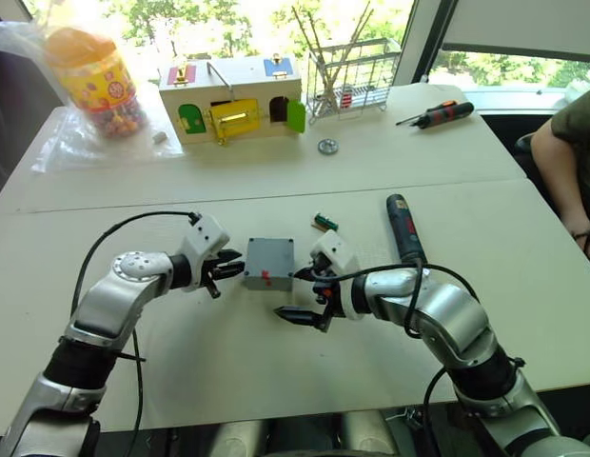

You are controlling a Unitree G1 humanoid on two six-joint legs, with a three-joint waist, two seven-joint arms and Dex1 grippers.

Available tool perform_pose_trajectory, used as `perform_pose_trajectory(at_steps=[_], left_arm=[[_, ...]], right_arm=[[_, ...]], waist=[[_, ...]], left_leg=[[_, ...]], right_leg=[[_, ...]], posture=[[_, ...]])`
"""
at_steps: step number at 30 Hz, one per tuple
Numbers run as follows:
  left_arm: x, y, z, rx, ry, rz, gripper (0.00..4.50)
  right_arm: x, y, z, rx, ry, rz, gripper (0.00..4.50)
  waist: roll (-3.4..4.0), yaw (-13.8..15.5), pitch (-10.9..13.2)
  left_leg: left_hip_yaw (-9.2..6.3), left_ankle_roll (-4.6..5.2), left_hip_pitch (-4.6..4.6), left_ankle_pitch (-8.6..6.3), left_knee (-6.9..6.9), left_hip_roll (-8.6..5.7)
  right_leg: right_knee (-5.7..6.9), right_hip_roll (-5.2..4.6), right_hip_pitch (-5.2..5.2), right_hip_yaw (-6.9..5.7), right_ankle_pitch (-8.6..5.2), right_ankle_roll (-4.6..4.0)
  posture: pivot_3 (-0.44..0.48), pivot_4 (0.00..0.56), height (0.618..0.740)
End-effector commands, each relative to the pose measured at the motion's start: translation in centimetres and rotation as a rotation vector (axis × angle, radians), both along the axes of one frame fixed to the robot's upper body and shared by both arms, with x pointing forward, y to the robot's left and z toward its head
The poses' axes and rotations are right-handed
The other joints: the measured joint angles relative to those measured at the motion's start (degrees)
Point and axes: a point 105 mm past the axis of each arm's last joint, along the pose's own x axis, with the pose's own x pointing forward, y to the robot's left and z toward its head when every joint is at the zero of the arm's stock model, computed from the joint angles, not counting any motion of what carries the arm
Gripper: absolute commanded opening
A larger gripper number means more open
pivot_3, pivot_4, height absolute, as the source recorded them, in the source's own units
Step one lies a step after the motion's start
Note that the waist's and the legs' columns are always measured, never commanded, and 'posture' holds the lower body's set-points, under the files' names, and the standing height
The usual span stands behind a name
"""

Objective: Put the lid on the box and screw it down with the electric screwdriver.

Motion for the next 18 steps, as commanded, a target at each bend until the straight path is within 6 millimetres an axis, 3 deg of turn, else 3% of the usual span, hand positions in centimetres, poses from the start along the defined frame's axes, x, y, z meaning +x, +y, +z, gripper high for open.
perform_pose_trajectory(at_steps=[1,6,11,18], left_arm=[[0.8,-0.7,0.6,0.046,-0.082,-0.032,1.36],[1.8,0.0,0.4,0.059,-0.100,-0.027,1.36],[2.0,2.3,0.5,0.104,-0.096,-0.008,1.36],[-1.6,4.5,0.5,0.141,0.009,-0.082,1.36]], right_arm=[[-1.2,2.0,1.5,0.074,0.026,0.061,4.48],[-1.8,3.1,2.4,0.131,0.095,0.057,4.48],[-1.1,0.7,3.5,0.075,-0.012,0.038,4.48],[1.9,-1.8,4.4,-0.023,-0.227,0.045,4.48]], waist=[[0.00,-0.4,0.0],[0.01,-0.8,0.0],[0.01,-0.7,0.0],[0.01,-1.7,0.0]], left_leg=[[-0.01,0.00,0.00,0.00,0.00,0.00],[0.00,0.00,0.00,0.00,-0.02,0.00],[0.00,0.00,0.00,0.00,-0.01,-0.02],[0.05,0.01,0.00,-0.01,-0.17,0.06]], right_leg=[[0.00,0.00,0.01,-0.01,0.00,0.00],[0.02,-0.01,-0.04,0.00,0.00,0.00],[0.02,-0.01,-0.05,0.00,0.00,0.00],[0.01,0.01,-0.15,0.02,-0.01,0.01]], posture=[[0.000,0.150,0.740],[0.000,0.150,0.740],[0.000,0.150,0.740],[0.000,0.150,0.740]])
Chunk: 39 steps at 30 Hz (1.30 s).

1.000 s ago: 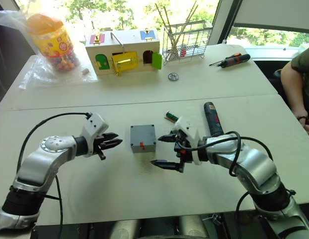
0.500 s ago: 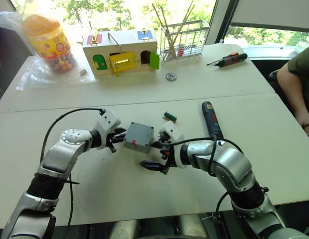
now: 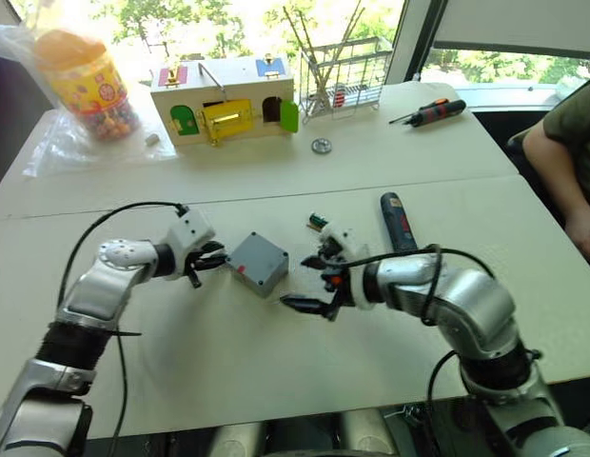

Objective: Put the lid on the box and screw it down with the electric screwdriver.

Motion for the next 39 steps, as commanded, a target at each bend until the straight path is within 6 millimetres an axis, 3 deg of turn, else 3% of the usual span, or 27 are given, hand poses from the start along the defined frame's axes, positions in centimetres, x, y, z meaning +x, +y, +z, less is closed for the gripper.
perform_pose_trajectory(at_steps=[1,6,12,23,33,39], left_arm=[[-2.1,0.0,0.6,-0.017,0.042,-0.054,1.36],[-3.7,-0.8,0.6,-0.060,0.079,-0.059,1.36],[-3.4,-1.9,0.6,-0.108,0.058,-0.024,1.36],[-0.8,-2.3,1.0,-0.116,-0.021,0.013,1.36],[-1.0,-2.5,1.0,-0.117,0.007,-0.032,1.36],[-1.3,-0.4,2.9,-0.073,0.004,-0.043,1.36]], right_arm=[[1.1,0.6,0.8,0.004,-0.095,0.059,4.48],[2.3,1.5,-0.1,-0.014,-0.124,0.122,4.48],[2.5,2.9,-1.2,-0.004,-0.101,0.197,4.48],[-0.9,4.2,-1.3,0.062,-0.006,0.263,4.48],[-0.6,3.5,-1.0,0.039,-0.026,0.191,4.48],[-0.7,0.7,2.4,0.083,-0.105,0.146,4.48]], waist=[[0.00,-0.5,0.0],[0.00,-0.4,0.0],[0.00,-0.4,0.0],[0.00,-0.1,0.0],[0.00,0.5,0.0],[0.00,0.8,0.0]], left_leg=[[0.00,0.00,0.00,0.00,-0.02,0.00],[0.00,0.01,0.00,0.00,0.07,-0.04],[-0.01,0.01,0.00,0.00,0.09,-0.03],[-0.02,0.00,0.00,0.00,0.10,-0.04],[-0.01,0.00,-0.01,0.00,0.11,-0.04],[-0.02,0.00,-0.01,0.00,0.13,-0.04]], right_leg=[[0.00,-0.01,0.00,0.00,0.00,0.00],[-0.02,-0.05,0.10,0.01,0.00,0.00],[-0.02,-0.03,0.10,0.00,0.00,0.00],[-0.02,-0.02,0.09,-0.02,0.00,0.00],[-0.01,-0.03,0.08,-0.01,0.00,0.00],[-0.02,-0.03,0.10,-0.01,0.00,0.00]], posture=[[0.000,0.150,0.740],[0.000,0.150,0.740],[0.000,0.150,0.740],[0.000,0.150,0.740],[0.000,0.150,0.740],[0.000,0.150,0.740]])
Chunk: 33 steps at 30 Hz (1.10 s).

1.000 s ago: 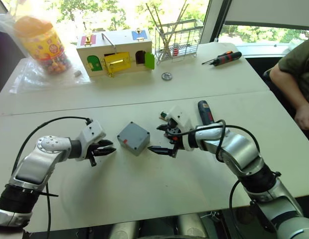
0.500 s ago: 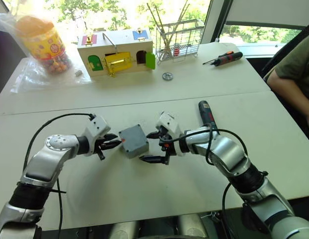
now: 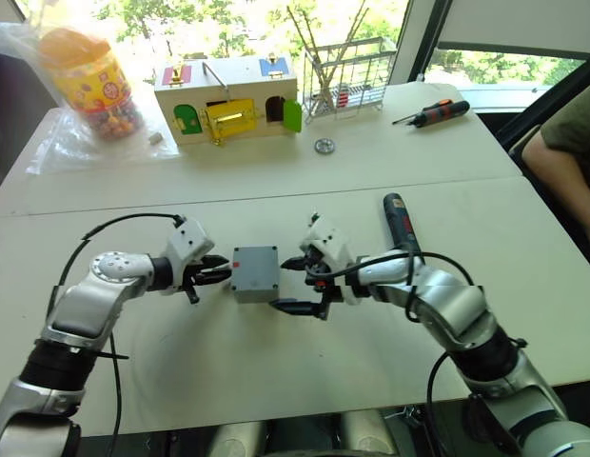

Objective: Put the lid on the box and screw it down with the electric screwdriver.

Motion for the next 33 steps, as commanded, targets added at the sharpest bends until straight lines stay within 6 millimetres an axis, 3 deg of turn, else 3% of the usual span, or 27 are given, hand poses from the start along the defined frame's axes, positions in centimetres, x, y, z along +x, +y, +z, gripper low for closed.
perform_pose_trajectory(at_steps=[1,5,9,17,22,33], left_arm=[[0.1,0.8,3.0,-0.019,-0.063,-0.020,1.36],[0.0,0.2,6.0,-0.090,-0.087,-0.067,1.36],[-1.0,-2.2,7.9,-0.119,-0.098,-0.177,1.36],[-2.6,-4.8,7.8,-0.080,-0.083,-0.300,1.36],[-3.0,-4.8,7.3,-0.067,-0.062,-0.311,1.36],[-3.8,-4.8,6.6,-0.053,-0.043,-0.307,1.36]], right_arm=[[-0.4,-1.0,3.1,0.081,-0.085,-0.004,4.48],[0.2,-2.8,6.5,0.243,-0.223,-0.074,4.48],[1.3,-4.4,6.3,0.234,-0.199,-0.154,4.48],[2.4,-5.2,4.1,0.156,-0.174,-0.225,4.48],[3.2,-6.2,2.6,0.118,-0.164,-0.268,3.09],[4.0,-6.7,0.3,0.088,-0.131,-0.298,3.09]], waist=[[0.00,0.0,0.0],[-0.01,0.1,0.0],[-0.01,-0.1,0.0],[-0.01,-0.2,0.0],[-0.01,-0.1,0.0],[-0.01,-0.1,0.0]], left_leg=[[0.00,0.00,0.00,0.00,-0.01,0.00],[-0.02,0.00,-0.01,0.00,-0.01,0.01],[0.00,0.00,0.00,0.00,0.01,0.00],[0.01,0.00,0.00,0.00,-0.01,0.02],[0.02,0.00,0.00,0.00,-0.01,0.01],[0.02,0.00,0.00,0.00,0.00,0.02]], right_leg=[[0.00,0.00,-0.01,0.00,0.00,0.00],[0.00,0.00,0.01,-0.02,0.00,0.00],[0.00,-0.01,0.04,0.00,0.00,0.00],[0.01,0.01,0.01,0.01,0.00,0.00],[0.01,0.01,0.02,0.02,0.00,0.00],[0.01,0.02,0.02,0.02,0.00,0.00]], posture=[[0.000,0.150,0.740],[0.000,0.150,0.740],[0.000,0.150,0.740],[0.000,0.150,0.740],[0.000,0.150,0.740],[0.000,0.150,0.740]])
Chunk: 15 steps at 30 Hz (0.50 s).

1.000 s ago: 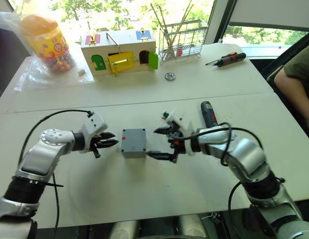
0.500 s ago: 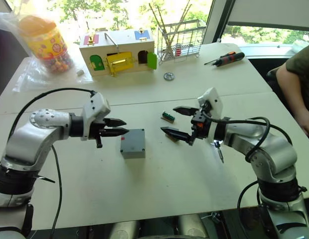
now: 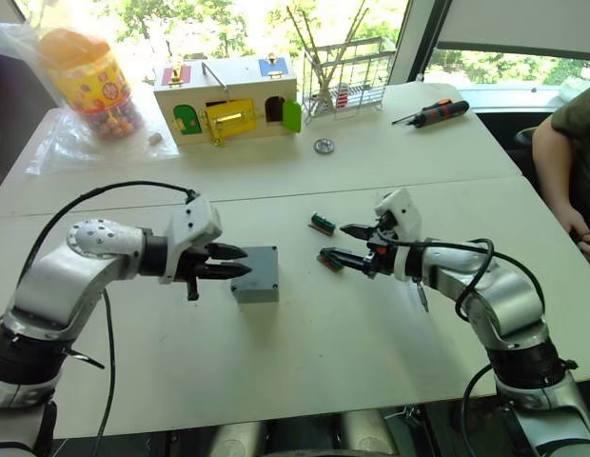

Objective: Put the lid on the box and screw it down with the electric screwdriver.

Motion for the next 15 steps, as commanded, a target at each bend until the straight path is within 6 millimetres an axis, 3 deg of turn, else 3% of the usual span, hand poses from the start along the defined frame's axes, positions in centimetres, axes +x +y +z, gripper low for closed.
perform_pose_trajectory(at_steps=[1,9,10,13,15], left_arm=[[-0.4,-0.3,0.7,0.002,-0.030,-0.017,1.36],[-0.2,-0.1,0.4,0.003,-0.036,-0.001,1.36],[-0.2,-0.1,0.4,0.003,-0.036,0.001,1.36],[-0.2,-0.1,0.3,0.003,-0.034,0.004,1.36],[-0.1,-0.1,0.2,0.002,-0.033,0.005,1.36]], right_arm=[[0.0,0.5,0.4,0.007,-0.031,0.023,3.09],[0.6,1.5,-1.3,-0.005,-0.018,0.032,3.09],[0.7,1.6,-1.4,-0.005,-0.020,0.031,2.44],[0.8,1.8,-1.5,-0.001,-0.023,0.027,1.34],[1.0,1.9,-1.6,0.000,-0.026,0.022,1.34]], waist=[[0.00,0.0,0.0],[0.00,0.0,0.0],[0.00,0.0,0.0],[0.00,0.0,0.0],[0.00,0.0,0.0]], left_leg=[[0.00,0.00,0.00,0.00,0.00,0.00],[0.00,0.00,0.00,0.00,0.00,0.00],[0.00,0.00,0.00,0.00,0.00,0.00],[0.00,0.00,0.00,0.00,0.01,0.00],[0.00,0.00,0.00,0.00,0.01,0.00]], right_leg=[[0.00,0.00,0.00,0.00,0.00,0.00],[0.00,0.01,0.00,0.00,0.00,0.00],[0.00,0.01,0.00,0.00,0.00,0.00],[0.00,0.01,0.00,0.00,0.00,0.00],[0.00,0.01,0.00,0.00,0.00,0.00]], posture=[[0.000,0.150,0.740],[0.000,0.150,0.740],[0.000,0.150,0.740],[0.000,0.150,0.740],[0.000,0.150,0.740]])
